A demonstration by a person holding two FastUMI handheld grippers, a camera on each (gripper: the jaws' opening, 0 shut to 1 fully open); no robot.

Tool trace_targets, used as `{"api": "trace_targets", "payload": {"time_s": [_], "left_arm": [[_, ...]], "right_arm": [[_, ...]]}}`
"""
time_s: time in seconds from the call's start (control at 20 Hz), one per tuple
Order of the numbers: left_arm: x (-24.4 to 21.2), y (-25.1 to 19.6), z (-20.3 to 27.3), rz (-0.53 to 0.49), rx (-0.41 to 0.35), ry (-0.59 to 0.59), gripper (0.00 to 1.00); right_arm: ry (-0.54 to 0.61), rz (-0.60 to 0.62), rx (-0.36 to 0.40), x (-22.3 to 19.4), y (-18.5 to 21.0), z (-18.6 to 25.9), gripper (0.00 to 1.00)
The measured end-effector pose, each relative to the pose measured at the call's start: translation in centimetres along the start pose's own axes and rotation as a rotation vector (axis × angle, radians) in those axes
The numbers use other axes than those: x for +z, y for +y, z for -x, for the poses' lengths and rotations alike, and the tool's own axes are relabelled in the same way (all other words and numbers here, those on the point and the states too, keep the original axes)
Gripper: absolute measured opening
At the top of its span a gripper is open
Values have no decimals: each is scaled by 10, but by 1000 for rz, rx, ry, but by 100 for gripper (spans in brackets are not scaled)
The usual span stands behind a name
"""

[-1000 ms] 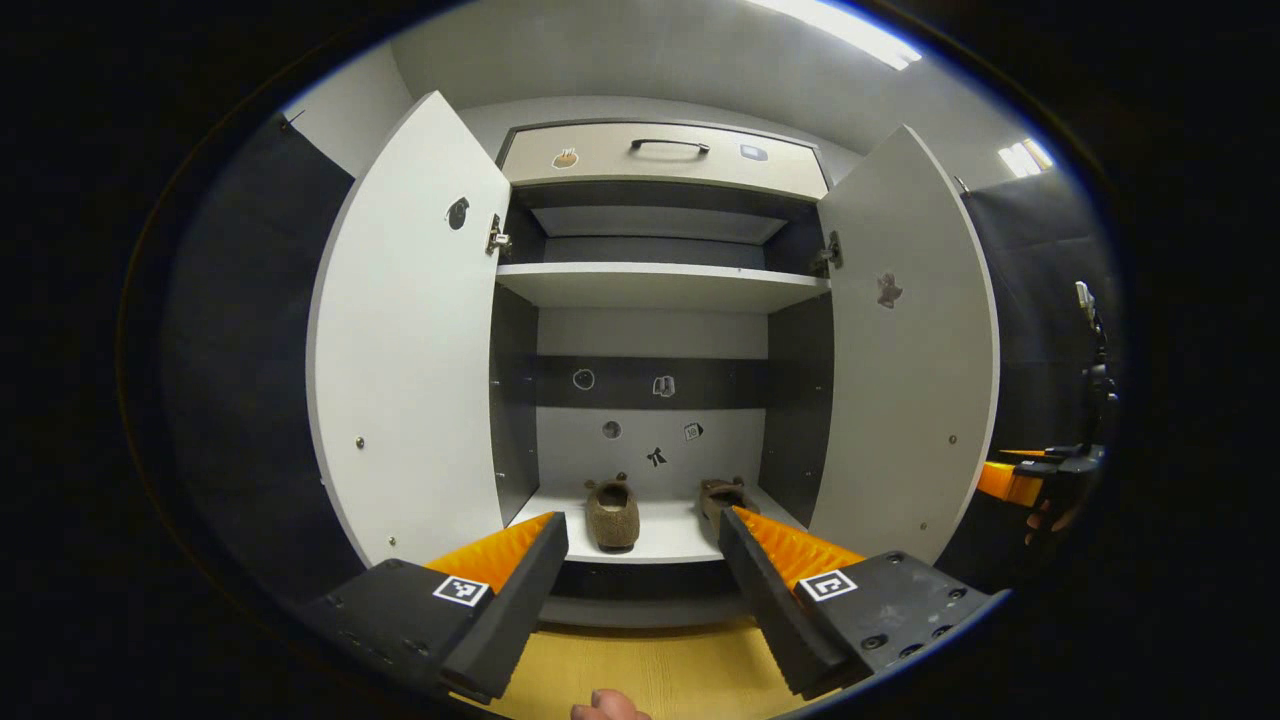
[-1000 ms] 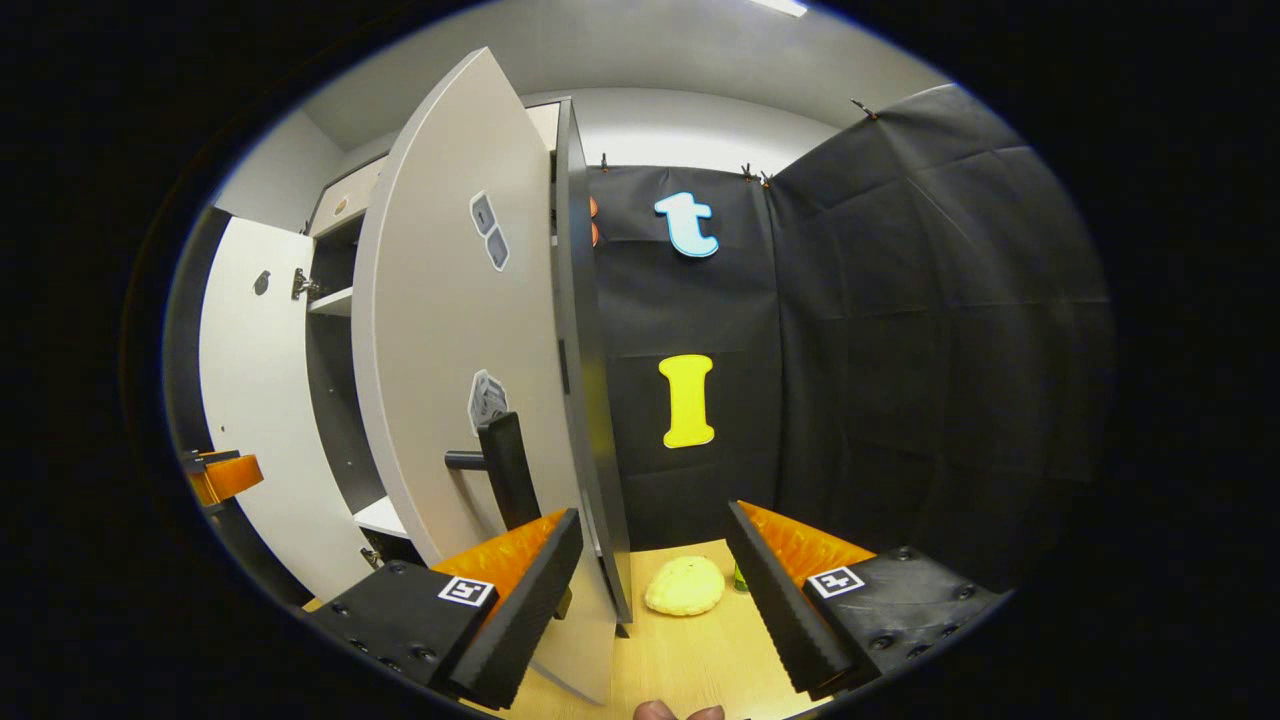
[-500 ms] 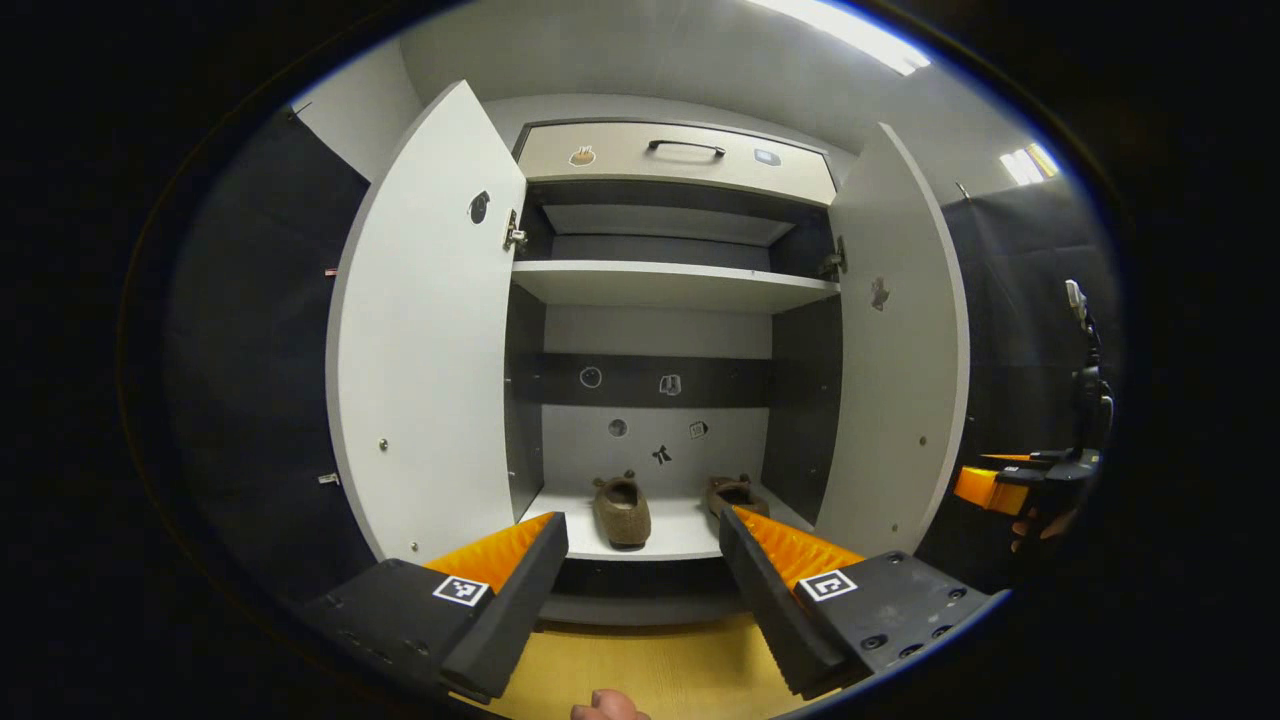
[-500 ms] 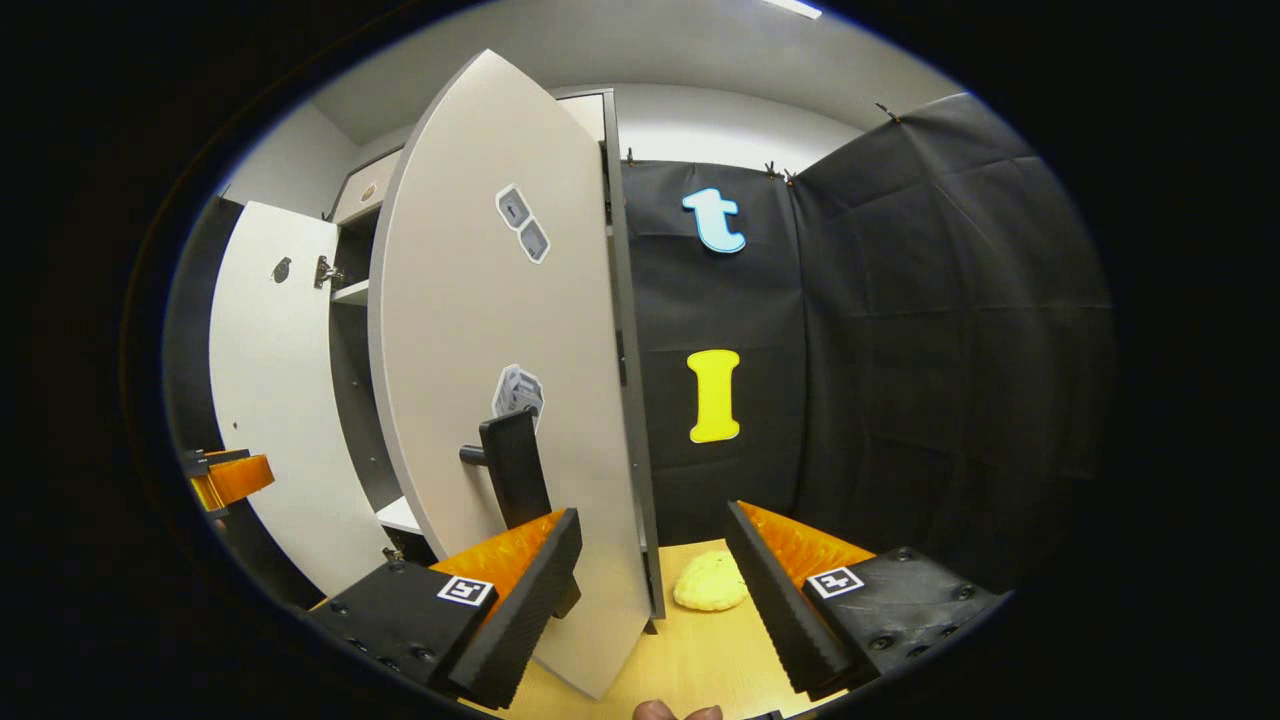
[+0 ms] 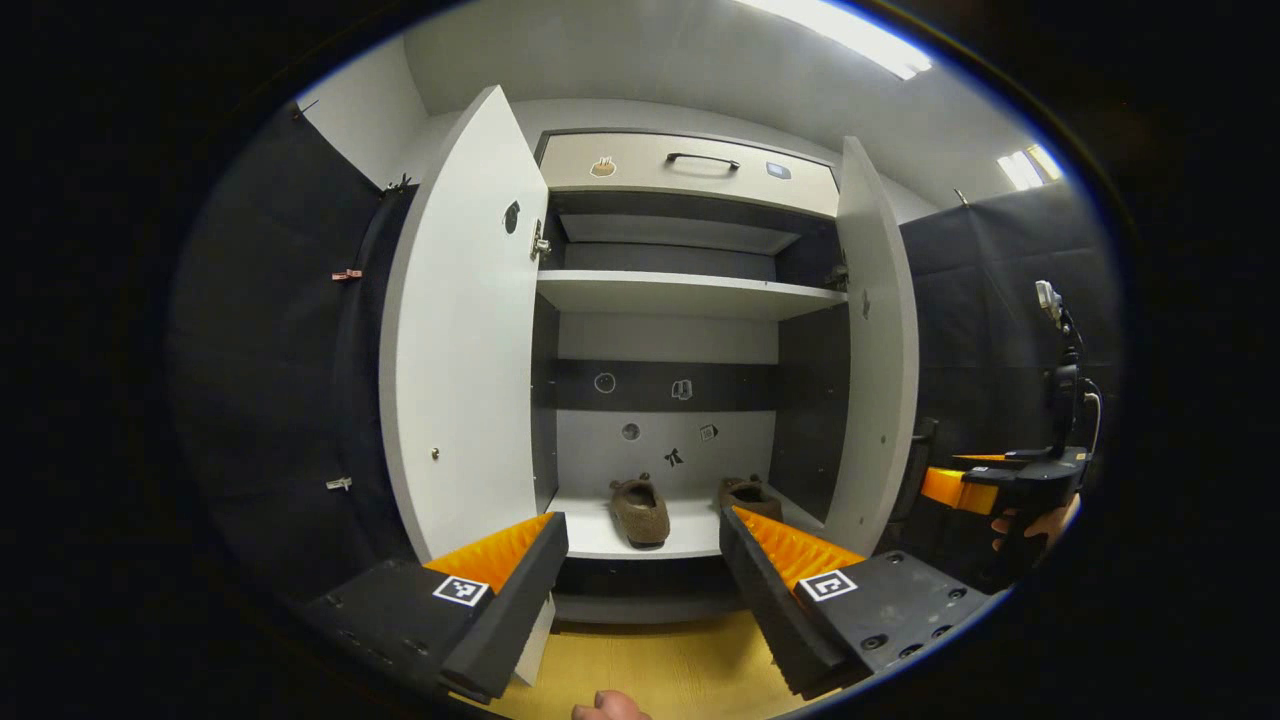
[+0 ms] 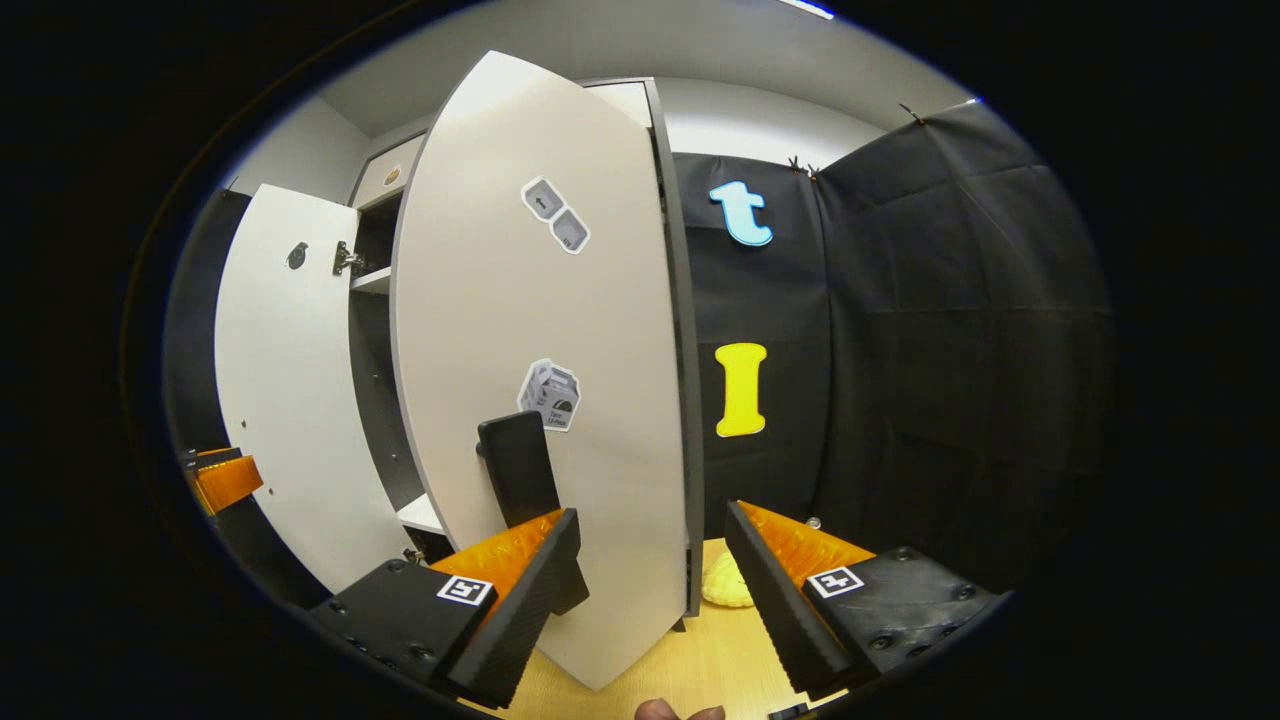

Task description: Grab one shoe with the right hand and put it into the shoe cabinet, grab the other shoe with the left hand and put it into the shoe cabinet; then close the right door with the right hand and the left door with the left hand.

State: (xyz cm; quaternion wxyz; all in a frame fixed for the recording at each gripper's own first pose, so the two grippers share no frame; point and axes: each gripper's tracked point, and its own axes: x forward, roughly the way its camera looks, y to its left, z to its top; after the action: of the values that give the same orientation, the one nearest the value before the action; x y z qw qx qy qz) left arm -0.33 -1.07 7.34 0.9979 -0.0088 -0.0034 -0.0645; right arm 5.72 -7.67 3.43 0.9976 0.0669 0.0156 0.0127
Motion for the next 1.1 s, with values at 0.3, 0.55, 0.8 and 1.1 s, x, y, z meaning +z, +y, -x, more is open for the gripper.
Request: {"api": "trace_targets", "payload": {"time_s": [0.3,0.55,0.8,1.1], "left_arm": [[-2,25,16,-8,6,9,97],[-4,66,41,-8,46,10,97],[-7,144,56,-9,201,29,96],[-24,227,17,-4,341,43,96]], "right_arm": [[-18,-26,80,2,43,4,98],[-36,-9,100,1,66,8,98],[-35,-10,112,-2,83,5,98],[-45,-9,108,0,89,4,98]]}}
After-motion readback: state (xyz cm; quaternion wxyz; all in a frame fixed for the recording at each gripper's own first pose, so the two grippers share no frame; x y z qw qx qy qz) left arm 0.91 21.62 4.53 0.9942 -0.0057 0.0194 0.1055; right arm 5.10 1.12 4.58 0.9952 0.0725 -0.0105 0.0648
